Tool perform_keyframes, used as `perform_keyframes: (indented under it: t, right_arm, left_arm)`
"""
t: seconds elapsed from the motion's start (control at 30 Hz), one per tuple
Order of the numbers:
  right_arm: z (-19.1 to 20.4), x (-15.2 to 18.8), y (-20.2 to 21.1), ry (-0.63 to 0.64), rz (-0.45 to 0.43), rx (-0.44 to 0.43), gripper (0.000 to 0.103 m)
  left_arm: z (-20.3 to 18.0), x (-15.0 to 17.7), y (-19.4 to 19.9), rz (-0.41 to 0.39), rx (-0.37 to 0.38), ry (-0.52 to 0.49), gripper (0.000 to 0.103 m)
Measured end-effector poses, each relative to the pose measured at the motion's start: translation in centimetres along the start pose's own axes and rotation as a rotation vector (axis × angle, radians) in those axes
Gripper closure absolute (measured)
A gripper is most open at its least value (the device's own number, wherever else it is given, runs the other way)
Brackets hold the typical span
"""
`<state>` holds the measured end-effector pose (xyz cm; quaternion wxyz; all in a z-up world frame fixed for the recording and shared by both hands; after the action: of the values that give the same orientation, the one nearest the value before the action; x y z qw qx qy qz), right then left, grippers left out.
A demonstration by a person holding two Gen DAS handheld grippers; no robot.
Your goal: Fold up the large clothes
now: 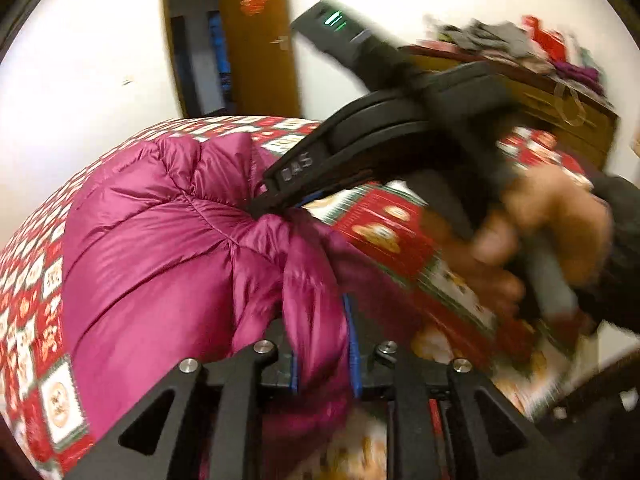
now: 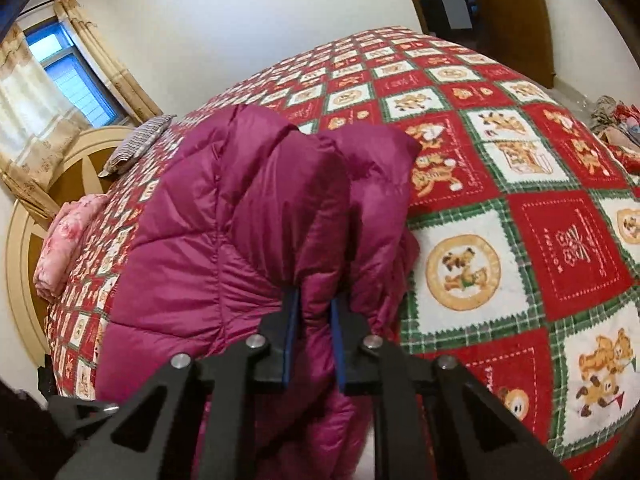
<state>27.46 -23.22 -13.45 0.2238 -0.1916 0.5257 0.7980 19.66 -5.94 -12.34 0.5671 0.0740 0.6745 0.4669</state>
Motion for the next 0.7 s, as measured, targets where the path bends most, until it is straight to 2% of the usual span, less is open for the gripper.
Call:
perform_keyframes:
  t: [0.1, 0.13, 0.23, 0.3, 0.37, 0.43, 0.47, 0.53, 0.6, 0.67, 0.7]
  right_arm:
    - [-1.1, 0.1, -0.7, -0.04, 0.01, -0.012, 0.087]
    - [-1.4, 0.1, -0.9, -0.056, 0.011, -0.023, 0.087]
    - [-2.2, 0.7, -0.9, -0.072, 0.006, -0.048, 0.087]
    - [-2.5, 1.2, -0.8, -0.065, 0.004, -0.045, 0.089]
    - [-2.8, 1.7, -0.6, -0.065, -0.001, -0.036, 0.089]
    - [-3.0, 2.2, -0.5, -0.073, -0.008, -0.033, 0.089]
    - [-3.0, 2.3, -0.4, -0.076, -0.012, -0.032, 0.089]
    - [-2.9, 2.1, -0.4, -0.078, -0.005, -0.028, 0.089]
    - [-2.5, 1.7, -0.3, -0.079, 0.009, -0.015, 0.088]
    - [-2.1, 1.4, 0.1, -0.069, 0.015, 0.003, 0.088]
    - [-2.0, 1.4, 0.3, -0.065, 0.017, 0.014, 0.087]
  left_arm:
    - [0.3, 1.4, 3.4, -0.028, 0.019, -0.096, 0.068]
    - [0.6, 1.8, 4.1, -0.036, 0.028, -0.106, 0.063]
    - [2.9, 2.4, 6.6, -0.069, 0.068, -0.068, 0.062]
    - [5.7, 2.0, 7.9, -0.108, 0.073, 0.028, 0.061]
    - [9.6, 1.1, 8.7, -0.151, 0.046, 0.166, 0.06]
    - [13.7, 0.1, 8.4, -0.169, -0.03, 0.299, 0.053]
    - [16.7, -0.6, 7.6, -0.168, -0.09, 0.406, 0.051]
    - [21.1, -1.6, 5.3, -0.145, -0.158, 0.563, 0.051]
    - [23.8, -2.1, 2.2, -0.092, -0.155, 0.657, 0.051]
    - [24.5, -2.5, -0.6, -0.023, -0.175, 0.673, 0.051]
    - [24.3, -2.4, -2.3, 0.031, -0.213, 0.666, 0.051]
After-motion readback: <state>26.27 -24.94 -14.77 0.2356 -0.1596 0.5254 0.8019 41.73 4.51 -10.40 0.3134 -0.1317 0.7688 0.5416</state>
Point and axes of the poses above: each gripper's, at about its wrist camera, not at the fingertips, and y roughly against the way its jaws point, z to its left, x to its underside, the point moved 1 cm from there along -y, roughly the way its jaws point, and after that the axes turned 4 degrees about z, right-handed, at the moved point
